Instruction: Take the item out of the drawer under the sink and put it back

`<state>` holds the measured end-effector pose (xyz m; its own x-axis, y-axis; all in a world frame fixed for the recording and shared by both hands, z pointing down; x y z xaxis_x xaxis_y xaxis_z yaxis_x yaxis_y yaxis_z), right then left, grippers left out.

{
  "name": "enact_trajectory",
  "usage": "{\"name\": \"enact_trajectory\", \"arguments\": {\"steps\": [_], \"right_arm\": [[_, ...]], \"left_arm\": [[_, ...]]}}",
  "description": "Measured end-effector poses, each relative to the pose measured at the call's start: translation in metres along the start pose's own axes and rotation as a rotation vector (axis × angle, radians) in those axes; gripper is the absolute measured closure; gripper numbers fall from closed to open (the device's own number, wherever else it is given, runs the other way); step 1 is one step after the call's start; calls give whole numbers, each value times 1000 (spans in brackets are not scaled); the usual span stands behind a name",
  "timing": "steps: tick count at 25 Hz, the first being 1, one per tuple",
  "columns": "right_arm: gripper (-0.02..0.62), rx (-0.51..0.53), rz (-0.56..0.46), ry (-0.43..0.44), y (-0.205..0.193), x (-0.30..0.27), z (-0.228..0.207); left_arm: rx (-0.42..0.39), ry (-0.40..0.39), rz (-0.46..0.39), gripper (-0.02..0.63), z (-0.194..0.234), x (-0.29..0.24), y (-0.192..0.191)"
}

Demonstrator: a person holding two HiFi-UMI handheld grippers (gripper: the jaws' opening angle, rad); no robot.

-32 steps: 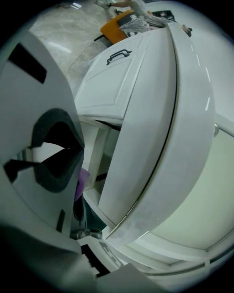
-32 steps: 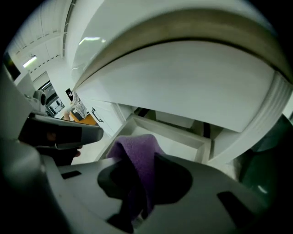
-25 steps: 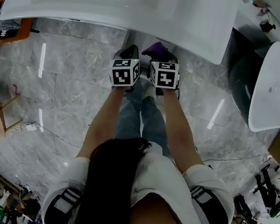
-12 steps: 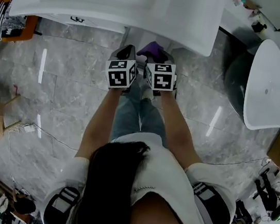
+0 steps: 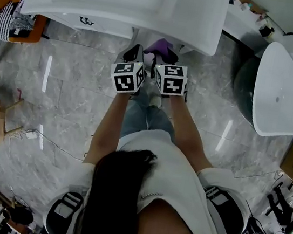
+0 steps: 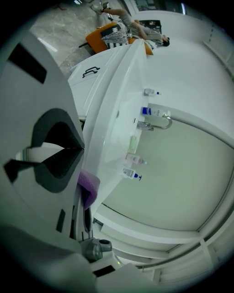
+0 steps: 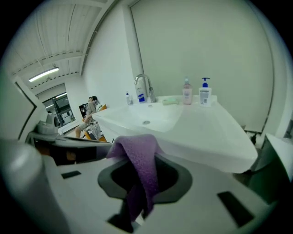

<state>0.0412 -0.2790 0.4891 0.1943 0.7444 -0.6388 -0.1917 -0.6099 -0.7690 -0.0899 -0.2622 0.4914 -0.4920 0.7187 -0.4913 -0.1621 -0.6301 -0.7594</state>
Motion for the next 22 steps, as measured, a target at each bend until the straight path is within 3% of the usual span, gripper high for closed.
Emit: {"name": "enact_trajectory", "arguments": {"steps": [13, 22], "right_arm": [[506, -37, -169, -13, 42, 48, -9], [506, -28, -277, -12, 67, 81, -17]], "left_arm": [[-114, -10, -124, 601, -38, 32, 52], [-167, -26, -180, 601, -69, 49, 64]]}}
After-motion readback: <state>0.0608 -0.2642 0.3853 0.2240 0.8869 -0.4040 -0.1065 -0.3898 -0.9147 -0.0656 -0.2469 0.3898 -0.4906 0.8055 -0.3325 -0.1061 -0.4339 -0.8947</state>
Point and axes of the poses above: the fingertips, and each gripper's own axes: x backward along the fingers, z to its left, y out of its top, the point moved 7 cm from there along x, backward along the fingers, and after that the axes turned 15 degrees about -y, right-handed, at the moved point
